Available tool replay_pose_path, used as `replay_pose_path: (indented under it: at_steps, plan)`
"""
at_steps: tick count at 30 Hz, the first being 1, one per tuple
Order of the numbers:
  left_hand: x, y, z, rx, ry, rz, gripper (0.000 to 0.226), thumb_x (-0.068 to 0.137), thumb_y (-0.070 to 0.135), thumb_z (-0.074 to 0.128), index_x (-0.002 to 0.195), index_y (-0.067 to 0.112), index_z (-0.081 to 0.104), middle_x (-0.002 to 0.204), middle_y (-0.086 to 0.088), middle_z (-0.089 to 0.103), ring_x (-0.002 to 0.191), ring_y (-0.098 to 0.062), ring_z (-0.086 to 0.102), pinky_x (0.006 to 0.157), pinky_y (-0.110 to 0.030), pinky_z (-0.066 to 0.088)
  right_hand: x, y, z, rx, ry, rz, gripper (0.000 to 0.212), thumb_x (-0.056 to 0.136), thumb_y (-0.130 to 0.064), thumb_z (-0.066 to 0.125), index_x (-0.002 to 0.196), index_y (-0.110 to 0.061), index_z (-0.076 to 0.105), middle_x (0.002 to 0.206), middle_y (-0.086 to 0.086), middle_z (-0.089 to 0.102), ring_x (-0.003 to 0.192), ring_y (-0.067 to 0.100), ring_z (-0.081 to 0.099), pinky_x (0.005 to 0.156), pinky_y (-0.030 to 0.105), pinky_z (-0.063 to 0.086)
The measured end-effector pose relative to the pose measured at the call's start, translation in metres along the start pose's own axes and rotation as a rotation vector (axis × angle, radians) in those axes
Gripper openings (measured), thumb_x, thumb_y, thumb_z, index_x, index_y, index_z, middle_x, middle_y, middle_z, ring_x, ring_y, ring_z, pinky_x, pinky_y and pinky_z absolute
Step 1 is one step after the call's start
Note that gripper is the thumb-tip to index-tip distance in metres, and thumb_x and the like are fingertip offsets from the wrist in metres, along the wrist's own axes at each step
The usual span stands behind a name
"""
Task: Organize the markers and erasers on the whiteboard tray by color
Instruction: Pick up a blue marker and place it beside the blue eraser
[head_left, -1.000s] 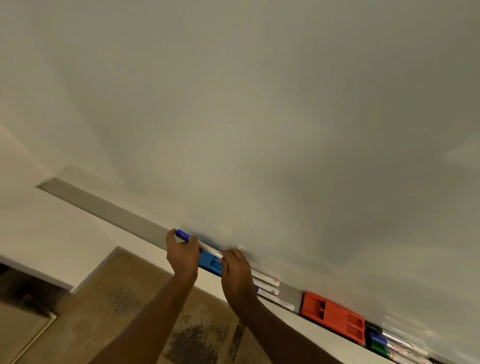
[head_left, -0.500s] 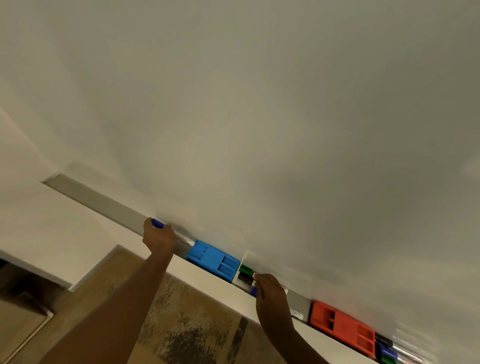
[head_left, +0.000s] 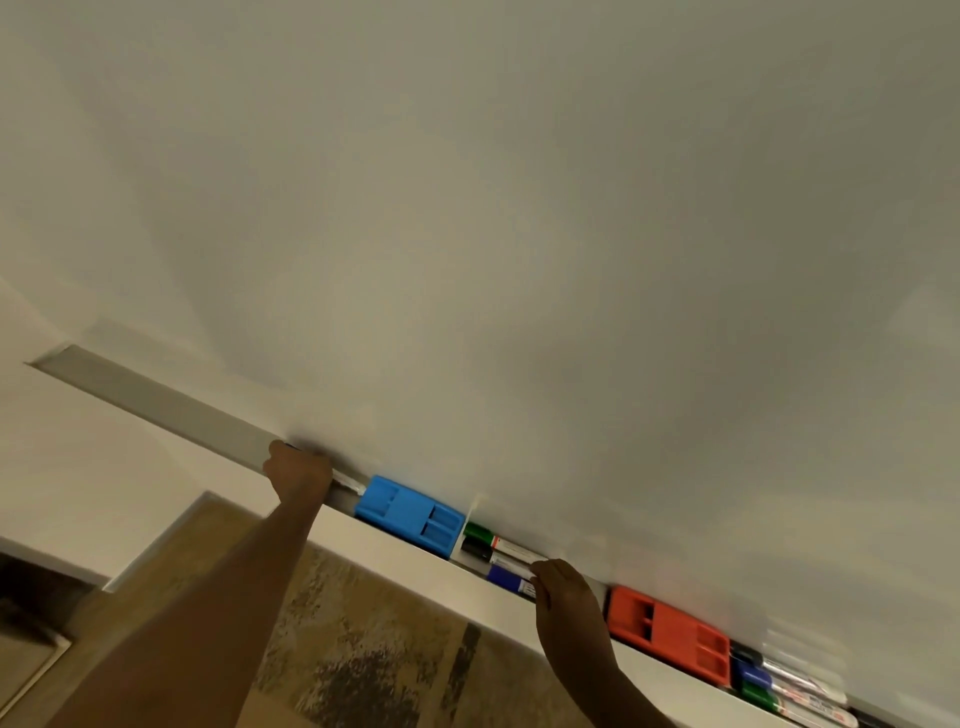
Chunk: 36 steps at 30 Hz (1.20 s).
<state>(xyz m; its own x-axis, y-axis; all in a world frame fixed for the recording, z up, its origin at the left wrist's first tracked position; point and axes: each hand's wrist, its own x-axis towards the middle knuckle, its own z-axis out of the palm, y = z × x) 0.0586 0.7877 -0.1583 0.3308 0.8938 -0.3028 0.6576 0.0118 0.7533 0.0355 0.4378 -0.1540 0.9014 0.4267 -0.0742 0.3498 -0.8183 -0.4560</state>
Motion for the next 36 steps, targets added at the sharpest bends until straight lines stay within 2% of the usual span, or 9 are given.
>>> replay_pose_path:
  at_steps: [2,5,6,9,12,15,19,25,36]
  plan:
    - [0.000,0.001,-0.001,0.101,-0.029,0.043,0.039,0.084,0.006,0.060,0.114,-0.012,0.044,0.120,-0.035,0.050,0.110,-0.049,0.050,0.091,-0.048,0.044,-0.001,0.002,0.000,-0.019,-0.012,-0.001,0.022,0.090,-0.007,0.057,0.110,-0.014,0.064,0.106,0.006,0.066,0.098,0.019,0.059,0.086,0.027,0.048]
    - [-0.001,0.002,-0.005,0.179,-0.053,0.053,0.035,0.084,0.010,0.057,0.111,-0.011,0.049,0.115,-0.032,0.054,0.105,-0.046,0.054,0.069,-0.038,0.042,-0.003,0.005,0.002,-0.074,-0.046,-0.024,0.019,0.092,-0.014,0.056,0.109,-0.018,0.063,0.108,0.002,0.067,0.099,0.017,0.057,0.086,0.027,0.047]
    - [-0.002,0.001,-0.006,0.241,-0.049,0.093,0.032,0.087,0.012,0.055,0.109,-0.010,0.051,0.113,-0.030,0.055,0.104,-0.044,0.054,0.070,-0.038,0.043,-0.004,0.007,0.003,-0.086,-0.055,-0.029,0.020,0.092,-0.015,0.055,0.110,-0.018,0.063,0.109,0.001,0.067,0.100,0.016,0.057,0.087,0.027,0.047]
    - [-0.009,0.001,-0.006,0.382,0.035,0.163,0.033,0.097,0.026,0.038,0.111,0.002,0.054,0.114,-0.014,0.057,0.105,-0.026,0.055,0.096,-0.032,0.038,-0.006,0.012,0.006,-0.130,-0.082,-0.034,0.021,0.094,-0.018,0.053,0.113,-0.019,0.061,0.113,-0.001,0.065,0.103,0.014,0.056,0.090,0.025,0.044]
    - [-0.014,-0.001,-0.004,0.457,0.089,0.127,0.038,0.097,0.032,0.035,0.116,0.002,0.047,0.115,-0.012,0.054,0.104,-0.025,0.056,0.099,-0.033,0.034,-0.005,0.016,0.009,-0.166,-0.106,-0.037,0.023,0.094,-0.020,0.052,0.116,-0.021,0.059,0.117,-0.002,0.063,0.106,0.013,0.054,0.093,0.025,0.042]
    - [-0.026,-0.004,-0.001,0.168,0.107,0.032,0.042,0.087,0.023,0.056,0.115,-0.003,0.041,0.117,-0.025,0.048,0.105,-0.041,0.053,0.086,-0.042,0.042,-0.004,0.019,0.011,-0.190,-0.112,-0.057,0.024,0.094,-0.020,0.053,0.118,-0.020,0.059,0.119,-0.001,0.062,0.108,0.013,0.053,0.095,0.026,0.042]
    - [-0.047,-0.008,0.007,-0.046,0.134,0.093,0.044,0.086,0.014,0.063,0.119,-0.006,0.042,0.123,-0.026,0.041,0.104,-0.040,0.054,0.092,-0.042,0.047,-0.003,0.020,0.014,-0.223,-0.122,-0.088,0.026,0.094,-0.021,0.054,0.119,-0.020,0.058,0.120,0.001,0.061,0.108,0.016,0.054,0.094,0.029,0.044]
    - [-0.078,-0.017,0.016,-0.080,0.109,0.143,0.042,0.089,0.013,0.060,0.124,-0.003,0.045,0.128,-0.024,0.040,0.102,-0.038,0.056,0.090,-0.045,0.050,-0.002,0.023,0.015,-0.216,-0.149,-0.091,0.030,0.096,-0.023,0.050,0.125,-0.021,0.053,0.127,0.000,0.056,0.115,0.016,0.049,0.096,0.031,0.040]
    - [-0.108,-0.017,0.019,-0.039,0.061,0.164,0.039,0.089,0.014,0.060,0.122,-0.003,0.047,0.120,-0.022,0.047,0.100,-0.033,0.056,0.085,-0.044,0.053,0.001,0.032,0.013,-0.235,-0.219,-0.078,0.034,0.095,-0.018,0.051,0.129,-0.020,0.048,0.131,0.002,0.050,0.118,0.018,0.045,0.096,0.032,0.037]
